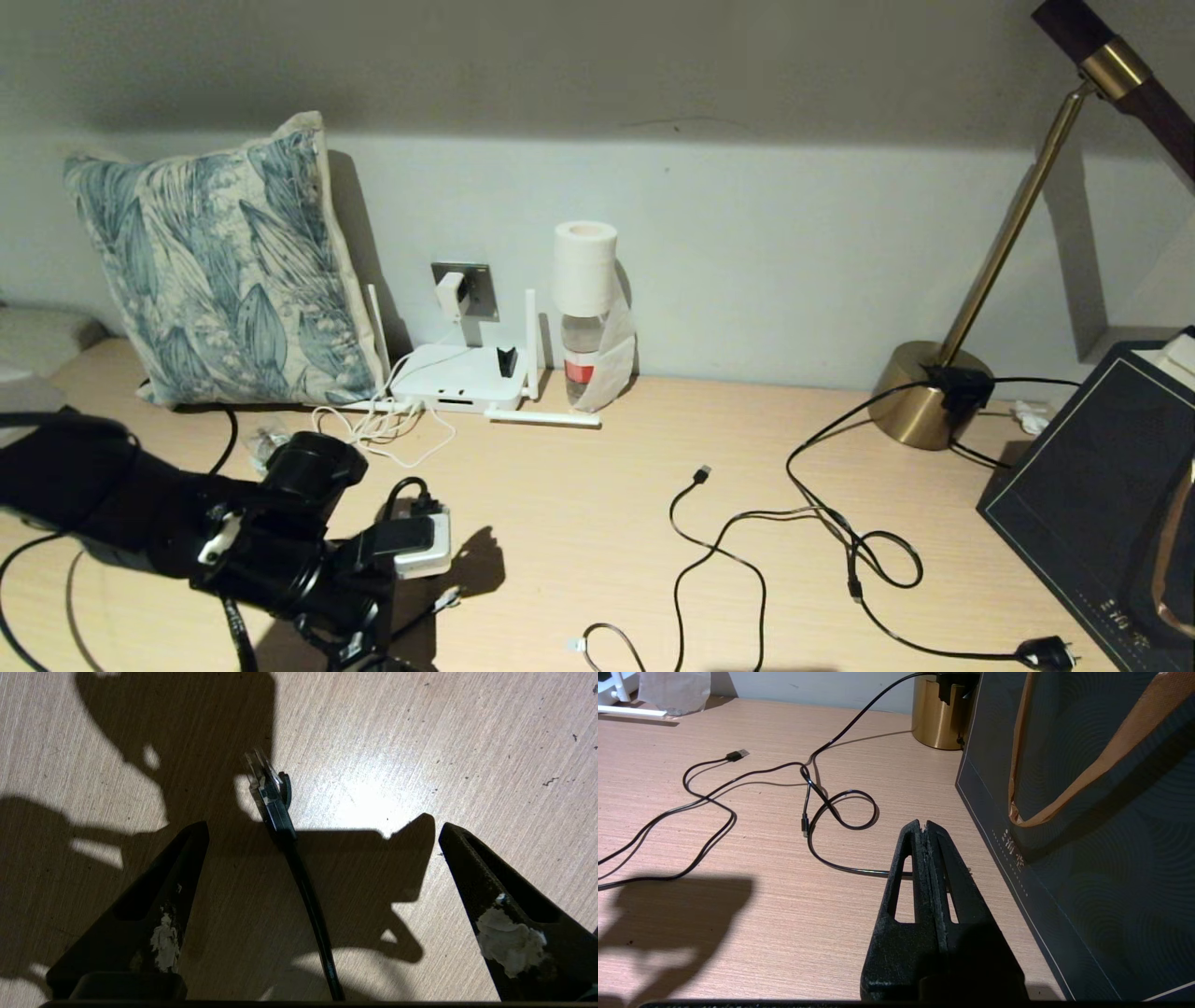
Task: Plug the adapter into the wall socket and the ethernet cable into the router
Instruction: Pick up cable
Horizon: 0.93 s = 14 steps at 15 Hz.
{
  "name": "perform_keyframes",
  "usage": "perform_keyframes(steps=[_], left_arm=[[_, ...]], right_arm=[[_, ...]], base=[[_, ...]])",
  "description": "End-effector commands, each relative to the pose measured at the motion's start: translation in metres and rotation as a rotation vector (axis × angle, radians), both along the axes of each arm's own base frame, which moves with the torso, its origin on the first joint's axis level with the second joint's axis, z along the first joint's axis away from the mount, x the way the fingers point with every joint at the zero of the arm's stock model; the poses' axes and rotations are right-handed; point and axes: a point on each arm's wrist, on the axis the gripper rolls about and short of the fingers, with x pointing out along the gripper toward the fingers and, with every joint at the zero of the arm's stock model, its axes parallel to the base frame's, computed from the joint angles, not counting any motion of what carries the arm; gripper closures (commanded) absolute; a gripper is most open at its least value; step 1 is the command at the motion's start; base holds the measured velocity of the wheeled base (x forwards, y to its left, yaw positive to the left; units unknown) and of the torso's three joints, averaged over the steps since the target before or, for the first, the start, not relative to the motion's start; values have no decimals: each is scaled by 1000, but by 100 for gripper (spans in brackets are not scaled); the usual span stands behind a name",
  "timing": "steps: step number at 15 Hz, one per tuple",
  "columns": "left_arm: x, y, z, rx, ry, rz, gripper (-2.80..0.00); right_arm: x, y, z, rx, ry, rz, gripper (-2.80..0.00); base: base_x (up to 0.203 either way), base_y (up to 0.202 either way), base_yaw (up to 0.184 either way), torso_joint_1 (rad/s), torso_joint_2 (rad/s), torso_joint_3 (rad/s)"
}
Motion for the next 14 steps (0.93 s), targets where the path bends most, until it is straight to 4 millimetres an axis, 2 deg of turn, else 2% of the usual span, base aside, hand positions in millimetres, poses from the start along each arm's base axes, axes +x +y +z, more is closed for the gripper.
perform_keyframes(steps=[1,4,5,14], left_arm=[[1,0,-3,2,7,-4,-280],[2,1,-3,26,2,6,-280],[2,1,-3,27,2,7,0],[4,-1,-5,31,6,11,0]], right_arm=[[0,0,0,0,-1,0,0],[0,0,0,0,-1,0,0],[0,0,0,0,-1,0,0],[0,0,0,0,-1,0,0]], base=[[0,0,0,0,0,0],[0,0,0,0,0,0],[0,0,0,0,0,0],[0,0,0,0,0,0]])
